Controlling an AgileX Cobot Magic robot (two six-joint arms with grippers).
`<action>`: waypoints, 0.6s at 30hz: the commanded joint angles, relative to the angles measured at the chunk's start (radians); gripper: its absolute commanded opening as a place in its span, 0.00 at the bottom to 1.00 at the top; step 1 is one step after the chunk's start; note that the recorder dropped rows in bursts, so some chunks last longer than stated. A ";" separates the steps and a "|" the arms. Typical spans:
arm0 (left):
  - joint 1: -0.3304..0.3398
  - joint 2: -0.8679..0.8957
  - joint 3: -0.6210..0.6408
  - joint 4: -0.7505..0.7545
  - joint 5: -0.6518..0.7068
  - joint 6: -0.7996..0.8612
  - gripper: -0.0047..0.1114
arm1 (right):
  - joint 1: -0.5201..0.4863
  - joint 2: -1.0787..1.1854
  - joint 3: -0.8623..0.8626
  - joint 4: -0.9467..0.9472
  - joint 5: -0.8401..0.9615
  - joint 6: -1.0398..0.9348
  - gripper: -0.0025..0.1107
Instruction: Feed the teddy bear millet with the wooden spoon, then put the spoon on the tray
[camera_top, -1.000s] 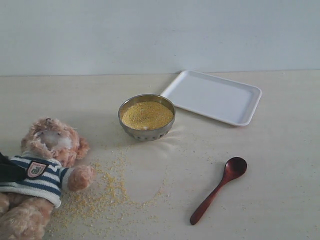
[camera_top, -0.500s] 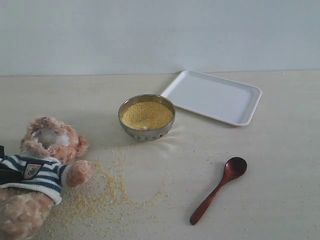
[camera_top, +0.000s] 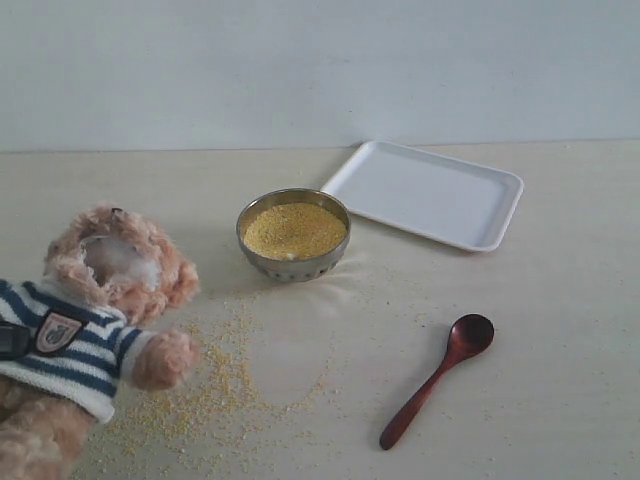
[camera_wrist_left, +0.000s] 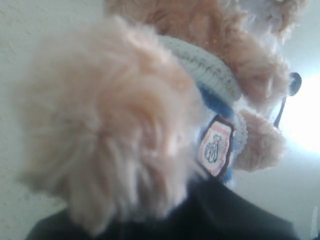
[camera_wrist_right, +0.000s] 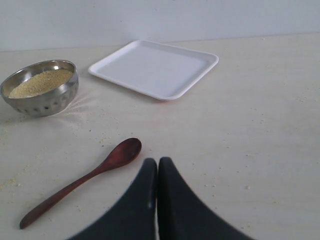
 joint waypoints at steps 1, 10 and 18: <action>0.012 -0.015 0.038 0.000 0.037 -0.015 0.08 | 0.002 -0.004 0.004 0.000 -0.004 0.000 0.02; 0.097 -0.011 0.080 0.003 0.010 0.006 0.08 | 0.002 -0.004 0.004 0.000 -0.004 0.000 0.02; 0.097 -0.009 0.094 0.004 -0.013 0.006 0.08 | 0.002 -0.004 0.004 0.000 -0.004 0.000 0.02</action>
